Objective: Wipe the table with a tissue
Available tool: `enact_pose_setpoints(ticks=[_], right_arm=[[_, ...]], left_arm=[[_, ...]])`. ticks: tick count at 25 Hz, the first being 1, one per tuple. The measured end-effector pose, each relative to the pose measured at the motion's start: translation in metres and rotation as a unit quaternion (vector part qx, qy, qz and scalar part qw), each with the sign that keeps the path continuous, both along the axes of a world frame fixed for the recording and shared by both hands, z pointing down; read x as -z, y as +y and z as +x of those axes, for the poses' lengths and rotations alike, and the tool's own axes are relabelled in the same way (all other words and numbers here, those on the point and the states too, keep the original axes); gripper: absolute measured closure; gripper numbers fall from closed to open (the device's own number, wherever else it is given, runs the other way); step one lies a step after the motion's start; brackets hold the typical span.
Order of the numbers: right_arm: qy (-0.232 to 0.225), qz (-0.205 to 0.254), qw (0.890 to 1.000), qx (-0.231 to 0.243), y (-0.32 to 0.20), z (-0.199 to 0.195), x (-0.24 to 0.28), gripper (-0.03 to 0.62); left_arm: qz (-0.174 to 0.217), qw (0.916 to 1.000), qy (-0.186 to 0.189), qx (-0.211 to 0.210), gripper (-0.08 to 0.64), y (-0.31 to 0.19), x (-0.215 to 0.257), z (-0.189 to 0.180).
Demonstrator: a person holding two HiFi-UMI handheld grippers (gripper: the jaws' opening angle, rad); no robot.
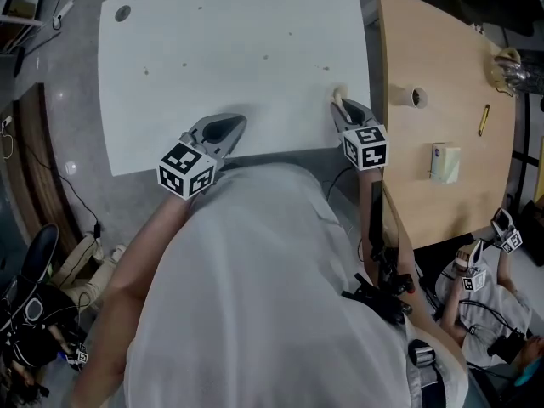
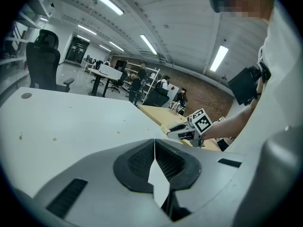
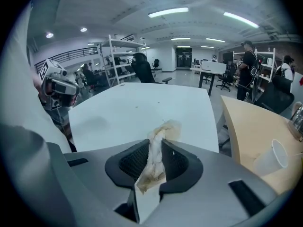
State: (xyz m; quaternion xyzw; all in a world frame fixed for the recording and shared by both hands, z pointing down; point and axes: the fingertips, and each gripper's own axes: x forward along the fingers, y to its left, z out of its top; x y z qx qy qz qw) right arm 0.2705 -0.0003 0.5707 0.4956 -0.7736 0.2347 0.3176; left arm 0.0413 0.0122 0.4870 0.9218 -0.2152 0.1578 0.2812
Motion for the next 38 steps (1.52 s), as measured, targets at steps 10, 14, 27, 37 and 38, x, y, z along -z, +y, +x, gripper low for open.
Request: enact_pose_setpoints(ticks=[10,14,27,37,38], right_arm=[[0.019,-0.027,0.999,0.040,-0.056,0.040,-0.021,0.512],[0.036,-0.049,0.994,0.092,-0.072,0.030,-0.036,0.512],[0.063,-0.113,0.988,0.087,-0.081,0.015,-0.047,0.514],[0.060,-0.109,0.989,0.078,-0.093,-0.019,-0.047,0.514],[0.058,-0.107,0.989,0.078,-0.094,-0.022,-0.047,0.514]], left_arm=[[-0.004,0.9982,-0.007,0.059,0.552,-0.011,-0.003,0.019],[-0.008,0.9968,-0.013,0.078,0.552,-0.007,-0.005,0.022],[-0.010,0.9900,-0.011,0.140,0.552,0.011,-0.004,0.000],[-0.012,0.9892,-0.001,0.146,0.552,0.008,-0.004,-0.031],[-0.011,0.9893,-0.001,0.146,0.552,0.007,-0.003,-0.035]])
